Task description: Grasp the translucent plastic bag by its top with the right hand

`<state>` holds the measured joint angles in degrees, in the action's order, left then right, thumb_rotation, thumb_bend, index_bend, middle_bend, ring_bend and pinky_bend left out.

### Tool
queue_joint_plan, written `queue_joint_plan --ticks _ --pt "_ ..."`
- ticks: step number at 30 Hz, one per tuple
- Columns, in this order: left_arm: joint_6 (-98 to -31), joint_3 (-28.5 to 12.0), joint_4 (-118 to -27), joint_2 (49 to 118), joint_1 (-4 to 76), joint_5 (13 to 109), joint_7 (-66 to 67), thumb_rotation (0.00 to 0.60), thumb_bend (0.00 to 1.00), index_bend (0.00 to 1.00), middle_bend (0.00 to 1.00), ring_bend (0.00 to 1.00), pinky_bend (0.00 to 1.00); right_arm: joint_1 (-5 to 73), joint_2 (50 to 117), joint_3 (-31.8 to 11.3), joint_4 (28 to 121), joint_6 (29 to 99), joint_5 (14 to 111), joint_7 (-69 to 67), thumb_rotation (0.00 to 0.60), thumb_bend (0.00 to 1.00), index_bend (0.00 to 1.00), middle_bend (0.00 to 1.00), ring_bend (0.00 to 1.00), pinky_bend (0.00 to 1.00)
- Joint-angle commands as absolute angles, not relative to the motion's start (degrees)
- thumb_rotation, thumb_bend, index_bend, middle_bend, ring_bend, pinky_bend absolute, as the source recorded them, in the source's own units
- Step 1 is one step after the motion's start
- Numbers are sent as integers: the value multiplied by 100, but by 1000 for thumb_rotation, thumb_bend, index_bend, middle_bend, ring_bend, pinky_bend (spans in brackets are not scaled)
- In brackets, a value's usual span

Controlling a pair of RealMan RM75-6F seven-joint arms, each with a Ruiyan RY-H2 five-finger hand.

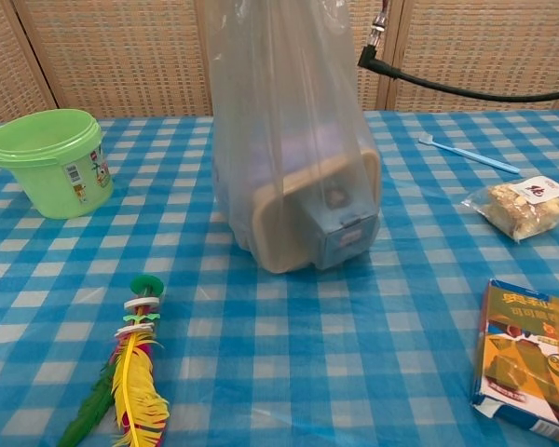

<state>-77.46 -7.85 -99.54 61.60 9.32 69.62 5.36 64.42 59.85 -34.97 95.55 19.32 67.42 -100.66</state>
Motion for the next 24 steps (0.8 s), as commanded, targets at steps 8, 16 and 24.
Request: queue_joint_plan --ticks 8,16,24 --pt "-7771 -769 -9974 6159 926 6980 550 600 0 0 0 0 0 6325 5935 -3645 9598 1689 6238 -9282 600 0 748 815 715 902" --pt "-7762 -761 -9977 6163 936 6982 556 600 0 0 0 0 0 6291 5817 -3706 9548 1312 5972 -8531 600 184 980 928 889 1000" --pt "-7756 -756 -9980 6146 935 6991 518 600 0 0 0 0 0 6327 5770 -3604 9565 1566 5407 -7692 600 651 1000 978 953 1000"
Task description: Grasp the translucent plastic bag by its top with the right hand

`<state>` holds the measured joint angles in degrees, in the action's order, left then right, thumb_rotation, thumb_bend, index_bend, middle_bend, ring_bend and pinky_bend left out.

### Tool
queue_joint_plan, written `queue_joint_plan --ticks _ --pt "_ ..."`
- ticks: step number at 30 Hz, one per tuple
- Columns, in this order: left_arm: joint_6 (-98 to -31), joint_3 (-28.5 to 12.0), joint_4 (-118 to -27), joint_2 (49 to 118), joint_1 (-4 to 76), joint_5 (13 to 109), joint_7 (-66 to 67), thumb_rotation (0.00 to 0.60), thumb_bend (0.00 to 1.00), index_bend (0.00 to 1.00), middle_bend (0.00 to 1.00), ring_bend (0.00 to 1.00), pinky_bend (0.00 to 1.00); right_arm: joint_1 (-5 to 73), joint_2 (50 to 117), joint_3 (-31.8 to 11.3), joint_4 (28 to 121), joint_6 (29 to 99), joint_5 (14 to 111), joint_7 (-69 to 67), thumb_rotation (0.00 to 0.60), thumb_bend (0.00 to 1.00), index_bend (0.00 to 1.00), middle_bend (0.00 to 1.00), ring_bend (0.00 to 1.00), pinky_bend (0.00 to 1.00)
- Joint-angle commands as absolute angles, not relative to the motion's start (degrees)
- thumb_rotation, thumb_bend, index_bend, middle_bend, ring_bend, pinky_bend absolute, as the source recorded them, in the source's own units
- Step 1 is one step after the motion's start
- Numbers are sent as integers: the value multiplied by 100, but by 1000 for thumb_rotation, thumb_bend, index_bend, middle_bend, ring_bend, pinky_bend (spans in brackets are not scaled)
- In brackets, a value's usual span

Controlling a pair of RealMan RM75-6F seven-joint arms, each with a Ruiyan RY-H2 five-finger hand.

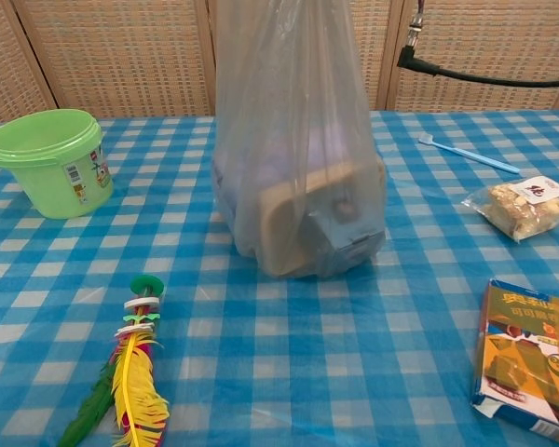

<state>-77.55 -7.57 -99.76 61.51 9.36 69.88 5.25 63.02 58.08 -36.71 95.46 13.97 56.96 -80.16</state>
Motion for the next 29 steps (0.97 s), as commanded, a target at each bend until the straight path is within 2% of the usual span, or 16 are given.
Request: queue_joint_plan --ticks 1,9,18,29 --pt "-7758 -753 -9984 6143 933 6996 513 600 0 0 0 0 0 6327 5756 -3588 9585 1629 5314 -7602 600 661 1000 979 956 1000" --pt "-7754 -739 -10008 6121 928 7020 477 600 0 0 0 0 0 6401 5502 -3555 9783 1840 4589 -6998 600 692 1000 979 960 1000" --pt "-7705 -733 -10036 6056 927 7030 351 600 0 0 0 0 0 6869 4559 -3686 10117 1775 3320 -6435 600 694 1000 979 960 1000" --pt "-7668 -724 -10024 6003 927 7064 229 600 0 0 0 0 0 7372 3830 -3549 10435 1891 2320 -5966 600 695 1000 976 960 1000"
